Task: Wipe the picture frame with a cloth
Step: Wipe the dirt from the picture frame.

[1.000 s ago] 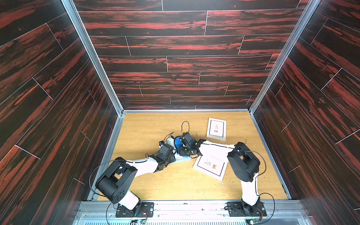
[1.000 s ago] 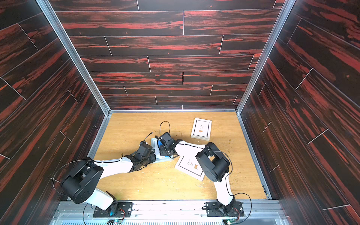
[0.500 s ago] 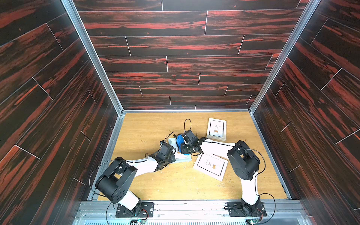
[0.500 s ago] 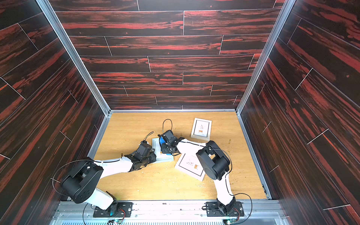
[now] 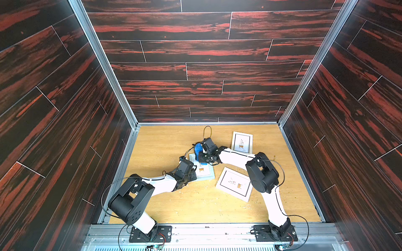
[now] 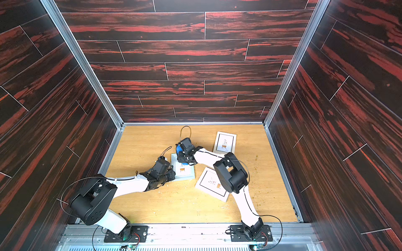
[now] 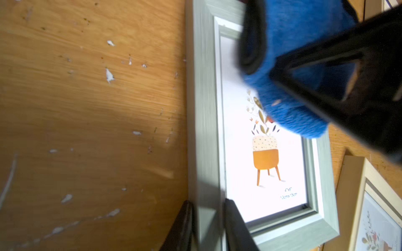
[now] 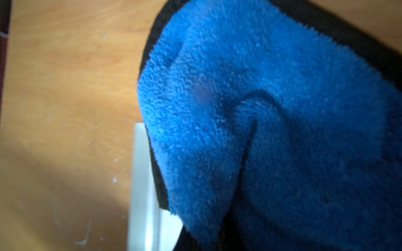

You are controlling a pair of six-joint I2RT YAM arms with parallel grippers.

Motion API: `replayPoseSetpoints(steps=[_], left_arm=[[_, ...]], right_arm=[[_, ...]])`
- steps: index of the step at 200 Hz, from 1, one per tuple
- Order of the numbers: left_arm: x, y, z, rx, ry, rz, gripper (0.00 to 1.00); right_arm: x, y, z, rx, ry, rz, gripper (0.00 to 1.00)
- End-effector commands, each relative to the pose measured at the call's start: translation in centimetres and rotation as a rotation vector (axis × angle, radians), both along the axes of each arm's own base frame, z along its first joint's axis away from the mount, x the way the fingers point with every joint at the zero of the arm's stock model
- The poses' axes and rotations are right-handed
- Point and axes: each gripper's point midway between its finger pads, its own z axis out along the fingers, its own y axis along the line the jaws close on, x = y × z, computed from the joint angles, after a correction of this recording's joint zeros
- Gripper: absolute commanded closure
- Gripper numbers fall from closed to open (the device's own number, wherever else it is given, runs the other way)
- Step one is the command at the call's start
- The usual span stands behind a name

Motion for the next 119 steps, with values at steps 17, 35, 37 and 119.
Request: replayPoseSetpoints(steps=[17, 35, 37, 119], left_arm=[[-3.9, 1.3, -3.9, 0.08, 0.178, -0.046, 0.77], [-3.9, 1.3, -3.8, 0.08, 0.178, -0.044, 0.77], [-3.9, 1.3, -3.8, 0.08, 0.177, -0.044, 0.77], [-3.9, 1.4, -3.9, 0.081, 0.171, -0.037, 0.77]], right_arm=[[-2.1, 3.5, -1.8, 0.006, 0.052, 0.077, 1.0], [-2.3, 6.0, -1.8, 0.007, 0.059, 0.105, 1.0], [-2.3, 6.0, -1.7, 0.005, 0.06, 0.104, 1.0], [-1.1, 2.7, -1.9, 0.019, 0.065, 0.056, 1.0]])
